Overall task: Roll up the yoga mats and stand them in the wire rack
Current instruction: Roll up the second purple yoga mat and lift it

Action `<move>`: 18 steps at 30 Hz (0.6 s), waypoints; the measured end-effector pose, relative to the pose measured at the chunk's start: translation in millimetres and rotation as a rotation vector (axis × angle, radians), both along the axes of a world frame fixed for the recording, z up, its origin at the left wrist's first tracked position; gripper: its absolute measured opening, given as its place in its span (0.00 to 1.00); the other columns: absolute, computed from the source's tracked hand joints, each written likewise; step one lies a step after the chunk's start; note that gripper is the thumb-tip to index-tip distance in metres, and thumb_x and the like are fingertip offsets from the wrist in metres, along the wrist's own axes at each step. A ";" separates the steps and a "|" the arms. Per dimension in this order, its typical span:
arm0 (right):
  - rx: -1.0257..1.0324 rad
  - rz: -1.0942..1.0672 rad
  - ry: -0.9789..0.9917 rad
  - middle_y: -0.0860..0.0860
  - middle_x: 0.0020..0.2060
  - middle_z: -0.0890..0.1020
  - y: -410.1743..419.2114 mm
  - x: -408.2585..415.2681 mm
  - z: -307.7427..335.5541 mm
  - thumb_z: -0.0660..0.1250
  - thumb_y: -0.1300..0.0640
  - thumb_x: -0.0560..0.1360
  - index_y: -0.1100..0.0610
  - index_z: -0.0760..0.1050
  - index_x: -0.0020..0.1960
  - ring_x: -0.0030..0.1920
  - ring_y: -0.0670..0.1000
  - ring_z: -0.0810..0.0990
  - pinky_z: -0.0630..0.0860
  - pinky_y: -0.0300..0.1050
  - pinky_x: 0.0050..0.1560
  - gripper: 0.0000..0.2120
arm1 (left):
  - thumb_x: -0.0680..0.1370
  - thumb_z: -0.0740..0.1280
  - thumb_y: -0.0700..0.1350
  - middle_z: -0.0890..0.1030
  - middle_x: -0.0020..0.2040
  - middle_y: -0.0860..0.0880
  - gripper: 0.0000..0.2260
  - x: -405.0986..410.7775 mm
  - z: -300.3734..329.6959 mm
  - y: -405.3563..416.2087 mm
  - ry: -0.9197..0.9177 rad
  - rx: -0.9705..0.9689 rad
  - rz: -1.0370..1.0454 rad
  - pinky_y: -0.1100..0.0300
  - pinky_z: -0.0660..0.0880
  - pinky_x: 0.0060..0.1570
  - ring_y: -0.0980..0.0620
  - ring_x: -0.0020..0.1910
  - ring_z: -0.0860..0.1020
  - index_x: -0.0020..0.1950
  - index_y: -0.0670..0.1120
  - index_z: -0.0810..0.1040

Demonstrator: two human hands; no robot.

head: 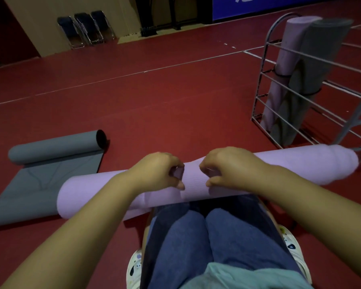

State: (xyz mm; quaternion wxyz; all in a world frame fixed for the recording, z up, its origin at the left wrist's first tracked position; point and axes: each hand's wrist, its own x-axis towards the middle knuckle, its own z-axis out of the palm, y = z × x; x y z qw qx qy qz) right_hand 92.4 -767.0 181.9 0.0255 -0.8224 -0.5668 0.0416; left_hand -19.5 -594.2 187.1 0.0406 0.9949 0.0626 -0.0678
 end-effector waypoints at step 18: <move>-0.021 -0.042 0.098 0.47 0.56 0.80 22.0 25.4 -6.1 0.75 0.43 0.65 0.51 0.78 0.60 0.55 0.52 0.77 0.76 0.51 0.54 0.27 | 0.68 0.75 0.55 0.72 0.55 0.47 0.34 -3.8 -14.1 5.7 -0.085 -0.007 -0.011 0.57 0.68 0.55 0.46 0.54 0.73 0.70 0.48 0.70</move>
